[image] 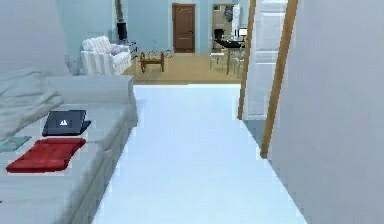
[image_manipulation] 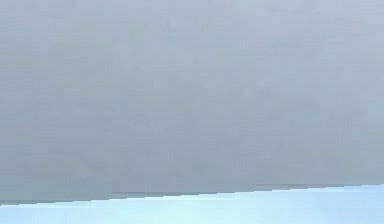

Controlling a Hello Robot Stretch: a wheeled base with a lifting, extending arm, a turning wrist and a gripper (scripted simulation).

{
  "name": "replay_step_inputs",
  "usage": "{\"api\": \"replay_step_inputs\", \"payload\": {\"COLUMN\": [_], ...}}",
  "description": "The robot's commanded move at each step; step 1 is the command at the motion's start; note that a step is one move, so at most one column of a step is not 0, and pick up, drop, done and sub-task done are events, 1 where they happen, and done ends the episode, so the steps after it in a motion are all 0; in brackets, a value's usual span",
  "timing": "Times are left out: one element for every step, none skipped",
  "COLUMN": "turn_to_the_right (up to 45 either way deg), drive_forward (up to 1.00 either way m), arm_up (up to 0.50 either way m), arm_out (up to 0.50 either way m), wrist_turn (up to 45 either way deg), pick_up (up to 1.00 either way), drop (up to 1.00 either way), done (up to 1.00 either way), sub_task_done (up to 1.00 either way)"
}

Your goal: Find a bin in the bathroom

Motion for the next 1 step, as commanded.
{"api": "replay_step_inputs", "payload": {"turn_to_the_right": [0.0], "drive_forward": [1.0], "arm_up": [0.0], "arm_out": [0.0], "wrist_turn": [0.0], "pick_up": [0.0], "drop": [0.0], "done": [0.0], "sub_task_done": [0.0]}}
